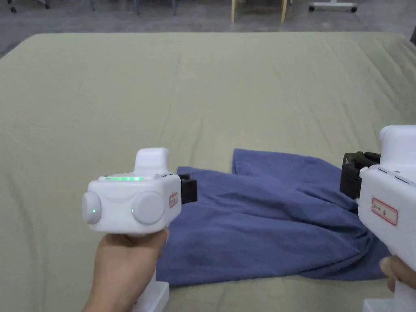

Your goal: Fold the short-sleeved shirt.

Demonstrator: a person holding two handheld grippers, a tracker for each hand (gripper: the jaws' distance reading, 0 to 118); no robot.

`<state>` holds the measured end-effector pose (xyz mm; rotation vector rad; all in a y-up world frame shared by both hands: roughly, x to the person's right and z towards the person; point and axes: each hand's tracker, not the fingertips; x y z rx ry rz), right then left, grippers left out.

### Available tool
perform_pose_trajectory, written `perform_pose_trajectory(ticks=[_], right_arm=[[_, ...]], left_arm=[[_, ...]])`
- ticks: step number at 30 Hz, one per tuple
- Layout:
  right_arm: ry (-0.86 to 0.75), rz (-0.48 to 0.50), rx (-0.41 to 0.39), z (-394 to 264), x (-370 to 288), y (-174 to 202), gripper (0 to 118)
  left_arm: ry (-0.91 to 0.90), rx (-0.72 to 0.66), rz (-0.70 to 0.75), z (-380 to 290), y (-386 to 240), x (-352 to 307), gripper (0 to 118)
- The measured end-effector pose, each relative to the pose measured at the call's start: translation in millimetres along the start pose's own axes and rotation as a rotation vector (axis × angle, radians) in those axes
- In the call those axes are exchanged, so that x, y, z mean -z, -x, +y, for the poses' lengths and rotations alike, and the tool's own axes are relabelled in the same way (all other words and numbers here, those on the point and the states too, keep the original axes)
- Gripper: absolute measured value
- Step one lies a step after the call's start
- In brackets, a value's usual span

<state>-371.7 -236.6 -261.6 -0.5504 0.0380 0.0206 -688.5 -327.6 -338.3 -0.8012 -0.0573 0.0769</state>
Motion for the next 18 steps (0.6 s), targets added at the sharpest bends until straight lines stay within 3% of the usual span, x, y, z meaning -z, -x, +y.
perform_pose_trajectory(ticks=[1, 2, 7, 15, 16, 18], right_arm=[[0.026, 0.0, -0.002, -3.3, 3.0, -2.7, 3], [0.048, 0.006, -0.001, -6.9, 5.0, -5.7, 3], [0.111, -0.008, -0.003, -26.7, 6.8, -22.1, 3], [0.199, -0.098, -0.008, -52.0, 4.6, -61.6, 3], [0.206, -0.105, -0.007, -54.1, 4.8, -67.1, 3], [0.223, -0.135, 0.004, -56.9, 8.6, -77.7, 3]], left_arm=[[0.069, 0.01, 0.007, 2.5, 0.9, 26.0, 114], [0.105, 0.032, 0.052, -2.4, 2.6, 36.0, 118], [0.179, 0.037, 0.088, 4.5, -2.6, 128.2, 118], [0.286, 0.082, 0.152, 14.9, -9.5, 200.8, 118], [0.261, 0.083, 0.152, 17.0, -7.8, 203.7, 113], [0.222, 0.065, 0.122, 22.7, -8.5, 194.5, 59]])
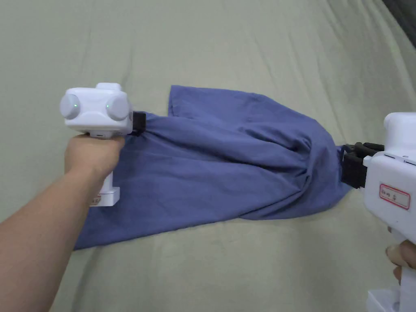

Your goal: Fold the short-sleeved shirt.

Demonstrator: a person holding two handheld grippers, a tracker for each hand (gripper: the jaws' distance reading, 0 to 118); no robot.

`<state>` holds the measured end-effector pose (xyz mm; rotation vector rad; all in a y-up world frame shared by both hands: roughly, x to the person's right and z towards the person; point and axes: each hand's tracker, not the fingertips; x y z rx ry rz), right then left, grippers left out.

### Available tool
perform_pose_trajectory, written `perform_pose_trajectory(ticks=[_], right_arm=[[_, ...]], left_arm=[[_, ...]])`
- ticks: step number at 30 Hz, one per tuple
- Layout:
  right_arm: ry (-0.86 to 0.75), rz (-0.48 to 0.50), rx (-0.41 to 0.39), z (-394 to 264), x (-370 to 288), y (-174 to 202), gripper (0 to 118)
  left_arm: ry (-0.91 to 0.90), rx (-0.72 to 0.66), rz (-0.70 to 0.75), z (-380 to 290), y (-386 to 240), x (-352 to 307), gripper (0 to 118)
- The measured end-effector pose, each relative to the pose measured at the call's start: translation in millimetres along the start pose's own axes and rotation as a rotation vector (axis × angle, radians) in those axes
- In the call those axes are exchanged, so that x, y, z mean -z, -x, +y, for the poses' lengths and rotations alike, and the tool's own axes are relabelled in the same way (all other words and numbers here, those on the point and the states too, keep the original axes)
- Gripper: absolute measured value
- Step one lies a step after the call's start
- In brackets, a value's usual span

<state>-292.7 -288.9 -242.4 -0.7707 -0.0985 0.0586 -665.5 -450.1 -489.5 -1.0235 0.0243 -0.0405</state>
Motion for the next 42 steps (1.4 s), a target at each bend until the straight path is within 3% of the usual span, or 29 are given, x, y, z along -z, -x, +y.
perform_pose_trajectory(ticks=[1, 2, 3, 5, 8, 9, 10, 11, 12, 14, 16, 19, 20, 21, 22, 24, 25, 28, 32, 36, 38, 42], right_arm=[[0.014, -0.006, 0.009, 0.3, 4.6, -5.9, 3], [0.023, -0.003, 0.028, 1.7, 9.7, -12.1, 3], [0.025, 0.001, 0.045, 3.3, 14.1, -17.2, 3], [0.033, 0.0, 0.05, 8.6, 24.9, -26.5, 4], [0.069, 0.09, 0.047, 21.5, 50.3, -38.8, 17], [0.077, 0.121, 0.05, 26.4, 60.0, -41.0, 37], [0.107, 0.133, 0.055, 29.8, 72.4, -43.3, 86], [0.162, 0.143, 0.063, 32.2, 89.3, -44.5, 118], [0.121, 0.171, 0.076, 36.5, 97.4, -45.8, 118], [0.204, 0.181, 0.081, 42.0, 120.5, -39.5, 118], [0.269, 0.104, 0.082, 40.5, 145.2, -38.2, 118], [0.366, 0.064, 0.168, 18.3, 170.0, -54.3, 114], [0.4, 0.073, 0.179, 17.0, 173.0, -52.4, 80], [0.407, 0.086, 0.163, 12.8, 172.9, -52.6, 28], [0.392, 0.121, 0.169, 10.4, 171.8, -50.7, 6], [0.362, 0.115, 0.148, 10.3, 162.1, -43.2, 6], [0.309, 0.115, 0.078, 11.3, 150.0, -36.3, 6], [0.203, 0.12, 0.072, 26.7, 115.6, -33.7, 6], [0.033, 0.119, -0.037, 100.3, 82.9, -40.2, 6], [-0.149, 0.085, -0.132, 184.4, 26.3, -19.8, 6], [-0.227, 0.036, -0.133, 230.5, -4.4, -12.5, 6], [-0.286, 0.033, -0.112, 314.4, -34.9, -12.8, 6]], left_arm=[[-0.015, -0.016, 0.043, 2.7, 0.8, -9.3, 0], [-0.033, 0.0, 0.085, 9.5, 8.7, -5.5, 0], [-0.079, -0.053, -0.037, 16.8, 20.2, -13.2, 0], [-0.08, -0.147, -0.143, 15.7, 32.4, -36.2, 0], [-0.19, -0.129, -0.15, 8.7, 37.4, -84.0, 0], [-0.221, -0.132, -0.171, 7.8, 40.3, -100.8, 0], [-0.244, -0.131, -0.186, 3.7, 41.2, -106.1, 0], [-0.262, -0.121, -0.183, 2.2, 43.3, -119.7, 0], [-0.269, -0.111, -0.174, 1.2, 44.0, -129.6, 0], [-0.309, -0.108, -0.166, -5.6, 44.0, -150.9, 0], [-0.336, -0.11, -0.141, -8.6, 48.6, -164.7, 0], [-0.351, -0.132, -0.129, -17.4, 57.8, -179.7, 0], [-0.353, -0.137, -0.115, -19.3, 59.8, -180.0, 0], [-0.348, -0.137, -0.096, -21.1, 61.6, -180.1, 0], [-0.344, -0.143, -0.101, -23.9, 60.8, -181.6, 0], [-0.338, -0.165, -0.105, -28.5, 61.3, -180.1, 0], [-0.339, -0.164, -0.092, -30.5, 60.6, -180.3, 0], [-0.363, -0.241, -0.122, -28.3, 66.7, -187.3, 0], [-0.453, -0.275, -0.116, 14.4, 76.5, -217.9, 0], [-0.582, -0.284, -0.083, 84.8, 91.2, -268.6, 0], [-0.63, -0.296, -0.055, 124.3, 101.9, -296.9, 0], [-0.701, -0.294, -0.026, 190.3, 115.4, -346.2, 0]])
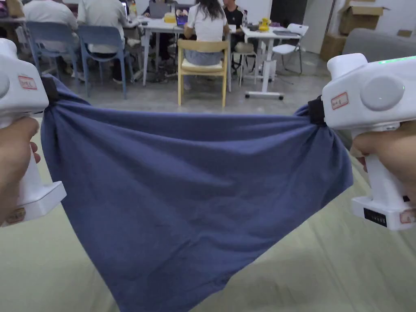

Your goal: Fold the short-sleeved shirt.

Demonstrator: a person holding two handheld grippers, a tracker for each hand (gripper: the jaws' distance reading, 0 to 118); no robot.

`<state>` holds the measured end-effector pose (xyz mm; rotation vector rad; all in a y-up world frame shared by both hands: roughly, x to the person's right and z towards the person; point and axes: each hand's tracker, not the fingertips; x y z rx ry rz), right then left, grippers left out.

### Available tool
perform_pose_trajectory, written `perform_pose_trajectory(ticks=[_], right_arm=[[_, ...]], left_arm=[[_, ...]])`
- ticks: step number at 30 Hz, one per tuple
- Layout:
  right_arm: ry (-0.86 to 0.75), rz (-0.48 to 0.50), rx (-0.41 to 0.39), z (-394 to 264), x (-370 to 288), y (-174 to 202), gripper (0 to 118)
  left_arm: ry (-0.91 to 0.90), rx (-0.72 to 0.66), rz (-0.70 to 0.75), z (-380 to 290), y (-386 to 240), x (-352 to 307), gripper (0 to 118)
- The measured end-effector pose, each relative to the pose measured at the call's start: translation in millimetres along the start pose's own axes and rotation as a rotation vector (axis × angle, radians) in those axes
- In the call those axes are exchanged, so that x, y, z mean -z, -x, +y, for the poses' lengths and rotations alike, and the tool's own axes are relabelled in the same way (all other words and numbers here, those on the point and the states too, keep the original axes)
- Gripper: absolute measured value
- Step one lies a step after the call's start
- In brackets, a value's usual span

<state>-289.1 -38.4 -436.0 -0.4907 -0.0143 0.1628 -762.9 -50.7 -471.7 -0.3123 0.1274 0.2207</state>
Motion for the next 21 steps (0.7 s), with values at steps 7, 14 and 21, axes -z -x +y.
perform_pose_trajectory(ticks=[7, 14, 21], right_arm=[[0.029, -0.003, 0.077, 109.7, 17.9, -23.8, 6], [0.071, -0.012, 0.104, 146.0, 36.4, -20.8, 6], [0.085, -0.033, 0.128, 138.9, 60.7, -14.3, 6]], left_arm=[[-0.042, -0.028, 0.0, 92.2, -7.7, 28.9, 0], [0.001, 0.006, 0.025, 117.0, -20.3, 56.6, 0], [0.055, 0.04, 0.018, 96.5, -27.1, 84.1, 0]])
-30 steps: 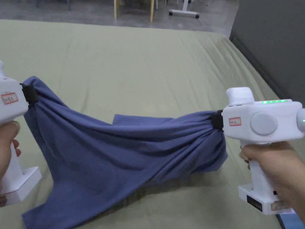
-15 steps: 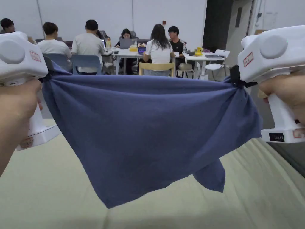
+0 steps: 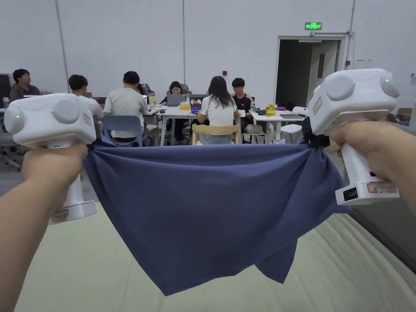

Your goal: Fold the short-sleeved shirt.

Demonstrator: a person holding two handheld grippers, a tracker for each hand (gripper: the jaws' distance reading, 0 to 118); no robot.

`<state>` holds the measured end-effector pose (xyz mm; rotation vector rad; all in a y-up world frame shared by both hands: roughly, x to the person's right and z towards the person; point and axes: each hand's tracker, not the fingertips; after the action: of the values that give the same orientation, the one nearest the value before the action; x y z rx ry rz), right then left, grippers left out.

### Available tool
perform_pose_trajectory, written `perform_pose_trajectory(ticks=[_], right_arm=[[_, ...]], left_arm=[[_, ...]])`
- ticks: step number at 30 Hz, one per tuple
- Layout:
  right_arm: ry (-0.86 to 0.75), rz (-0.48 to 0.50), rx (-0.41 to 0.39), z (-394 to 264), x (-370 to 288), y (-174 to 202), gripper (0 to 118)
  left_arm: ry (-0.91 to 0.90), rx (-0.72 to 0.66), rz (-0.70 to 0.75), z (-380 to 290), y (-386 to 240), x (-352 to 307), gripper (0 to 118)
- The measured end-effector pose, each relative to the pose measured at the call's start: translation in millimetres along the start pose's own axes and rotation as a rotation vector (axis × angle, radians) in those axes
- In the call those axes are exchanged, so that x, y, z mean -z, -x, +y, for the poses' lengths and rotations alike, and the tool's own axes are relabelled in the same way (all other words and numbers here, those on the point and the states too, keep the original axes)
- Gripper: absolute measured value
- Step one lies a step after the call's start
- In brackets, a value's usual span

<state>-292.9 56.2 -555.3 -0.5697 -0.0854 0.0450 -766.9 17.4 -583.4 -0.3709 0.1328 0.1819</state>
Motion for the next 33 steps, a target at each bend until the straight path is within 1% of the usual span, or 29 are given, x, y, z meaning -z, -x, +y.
perform_pose_trajectory(ticks=[3, 7, 10, 11, 12, 13, 14, 15, 16, 18, 19, 20, 21, 22, 23, 25, 26, 28, 30, 33], right_arm=[[0.025, 0.014, 0.01, -26.9, 21.5, 1.0, 6], [0.09, 0.022, 0.033, -84.4, 56.9, 2.8, 6], [0.142, 0.046, 0.023, -142.3, 74.5, 8.5, 6], [0.164, 0.053, 0.0, -160.6, 77.7, 11.5, 6], [0.169, 0.057, -0.006, -181.7, 78.4, 13.6, 6], [0.173, 0.061, -0.001, -202.4, 77.9, 15.2, 6], [0.184, 0.085, -0.013, -219.6, 73.6, 15.4, 6], [0.175, 0.1, -0.004, -240.2, 68.6, 14.4, 6], [0.181, 0.087, -0.001, -260.9, 61.3, 14.5, 6], [0.182, 0.096, -0.006, -299.4, 54.5, 9.9, 6], [0.184, 0.095, -0.011, -321.0, 45.0, 8.4, 6], [0.189, 0.107, 0.005, -339.9, 36.9, 5.8, 6], [0.202, 0.125, 0.038, -359.1, 28.8, 3.8, 6], [0.215, 0.138, 0.056, -379.8, 18.1, 1.8, 6], [0.216, 0.132, 0.059, -395.5, 11.0, 2.4, 6], [0.239, 0.137, 0.033, -428.0, -7.6, 7.8, 6], [0.253, 0.139, 0.027, -441.3, -15.1, 9.3, 6], [0.267, 0.138, 0.055, -465.2, -28.9, 8.0, 6], [0.296, 0.109, 0.059, -488.6, -39.8, 6.9, 6], [0.371, 0.116, 0.135, -520.7, -46.6, -0.3, 6]], left_arm=[[0.053, 0.021, -0.002, -30.4, -0.5, 17.4, 0], [0.12, 0.01, -0.024, -90.9, 5.2, 34.6, 0], [0.186, -0.001, -0.048, -141.5, 13.4, 39.1, 0], [0.203, -0.01, -0.051, -156.5, 16.1, 37.8, 0], [0.224, -0.016, -0.06, -172.8, 20.4, 35.6, 0], [0.227, -0.019, -0.067, -189.6, 26.3, 31.0, 0], [0.247, -0.019, -0.077, -203.8, 31.3, 26.9, 0], [0.254, -0.033, -0.087, -219.3, 39.2, 19.3, 0], [0.274, -0.027, -0.098, -235.5, 46.9, 11.4, 0], [0.276, -0.035, -0.094, -269.9, 62.3, -7.8, 0], [0.303, -0.011, -0.1, -286.7, 71.1, -19.0, 0], [0.303, -0.012, -0.101, -304.7, 79.1, -29.4, 0], [0.314, -0.017, -0.103, -323.3, 88.1, -41.0, 0], [0.337, -0.041, -0.103, -342.7, 97.6, -52.3, 0], [0.364, -0.057, -0.111, -357.1, 106.3, -59.6, 0], [0.396, -0.105, -0.092, -388.5, 123.4, -81.1, 0], [0.401, -0.104, -0.091, -400.5, 130.1, -90.9, 0], [0.412, -0.104, -0.083, -419.9, 141.5, -111.6, 0], [0.438, -0.121, -0.082, -438.2, 153.5, -129.6, 0], [0.499, -0.124, -0.068, -465.1, 165.6, -146.1, 0]])
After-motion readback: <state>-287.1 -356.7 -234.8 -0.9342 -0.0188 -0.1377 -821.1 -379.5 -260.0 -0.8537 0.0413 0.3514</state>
